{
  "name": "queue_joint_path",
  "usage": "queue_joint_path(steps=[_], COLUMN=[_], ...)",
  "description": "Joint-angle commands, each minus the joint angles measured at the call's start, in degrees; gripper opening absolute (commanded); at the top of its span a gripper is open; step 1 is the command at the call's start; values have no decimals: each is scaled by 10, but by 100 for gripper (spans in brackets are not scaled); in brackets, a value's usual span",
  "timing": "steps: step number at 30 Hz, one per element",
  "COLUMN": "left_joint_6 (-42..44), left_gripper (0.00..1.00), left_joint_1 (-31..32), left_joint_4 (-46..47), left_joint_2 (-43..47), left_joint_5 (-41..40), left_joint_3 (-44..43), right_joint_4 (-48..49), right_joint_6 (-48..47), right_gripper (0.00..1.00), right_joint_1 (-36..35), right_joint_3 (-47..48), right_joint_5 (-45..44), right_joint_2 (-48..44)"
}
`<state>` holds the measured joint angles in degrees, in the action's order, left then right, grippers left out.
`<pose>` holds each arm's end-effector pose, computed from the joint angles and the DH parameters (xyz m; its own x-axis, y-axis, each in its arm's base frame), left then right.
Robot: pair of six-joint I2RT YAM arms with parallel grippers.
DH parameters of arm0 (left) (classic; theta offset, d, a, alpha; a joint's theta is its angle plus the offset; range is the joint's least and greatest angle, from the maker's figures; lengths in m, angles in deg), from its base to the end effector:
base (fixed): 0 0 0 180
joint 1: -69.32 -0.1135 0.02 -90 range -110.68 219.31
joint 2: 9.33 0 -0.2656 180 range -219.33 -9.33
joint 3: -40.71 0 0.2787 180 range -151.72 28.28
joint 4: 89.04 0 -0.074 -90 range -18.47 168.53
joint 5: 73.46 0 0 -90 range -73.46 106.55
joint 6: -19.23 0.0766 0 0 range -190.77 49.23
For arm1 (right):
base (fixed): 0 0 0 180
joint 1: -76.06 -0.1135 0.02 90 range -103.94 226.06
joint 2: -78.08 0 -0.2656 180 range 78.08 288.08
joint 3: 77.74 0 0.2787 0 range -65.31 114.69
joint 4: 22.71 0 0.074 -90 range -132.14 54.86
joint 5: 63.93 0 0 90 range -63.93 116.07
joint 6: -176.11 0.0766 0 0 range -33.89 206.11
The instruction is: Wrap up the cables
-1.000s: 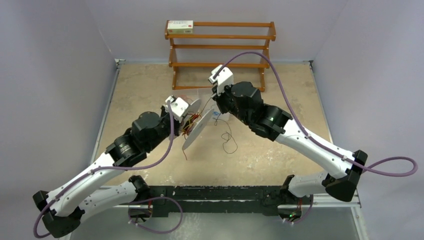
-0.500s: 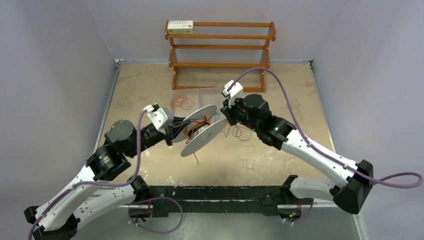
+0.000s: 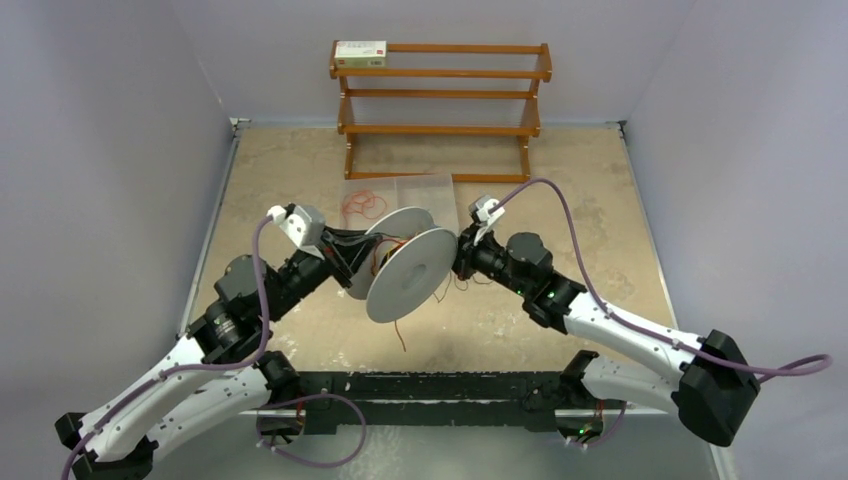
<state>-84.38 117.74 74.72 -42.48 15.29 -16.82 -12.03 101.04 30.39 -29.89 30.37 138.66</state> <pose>0.1343 -0.1489 0.3951 -0.0813 -0.2629 -0.9614 0.7350 0.6357 -0.2359 0.2137 0.2270 0.2781 -0.2214 0.1410 -0.9649 -0.7334 0.6281 0.2601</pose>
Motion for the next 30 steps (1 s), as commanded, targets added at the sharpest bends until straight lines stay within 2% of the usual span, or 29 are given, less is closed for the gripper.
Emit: queue_joint_path(steps=[1, 9, 23, 30], left_joint_6=[-67, -78, -119, -131], left_gripper=[0, 0, 0, 0], left_joint_1=[2, 2, 1, 2], left_joint_4=[227, 255, 301, 321], left_joint_2=[38, 35, 4, -8], left_joint_5=[-109, -187, -212, -208], left_joint_3=[-11, -16, -24, -31], right_joint_4=[112, 209, 339, 388], right_joint_6=[65, 89, 96, 109], right_gripper=[0, 0, 0, 7], right_joint_1=[12, 12, 12, 12], right_joint_3=[-59, -121, -115, -106], right_joint_5=[9, 42, 143, 178], right_joint_2=[-9, 1, 86, 119])
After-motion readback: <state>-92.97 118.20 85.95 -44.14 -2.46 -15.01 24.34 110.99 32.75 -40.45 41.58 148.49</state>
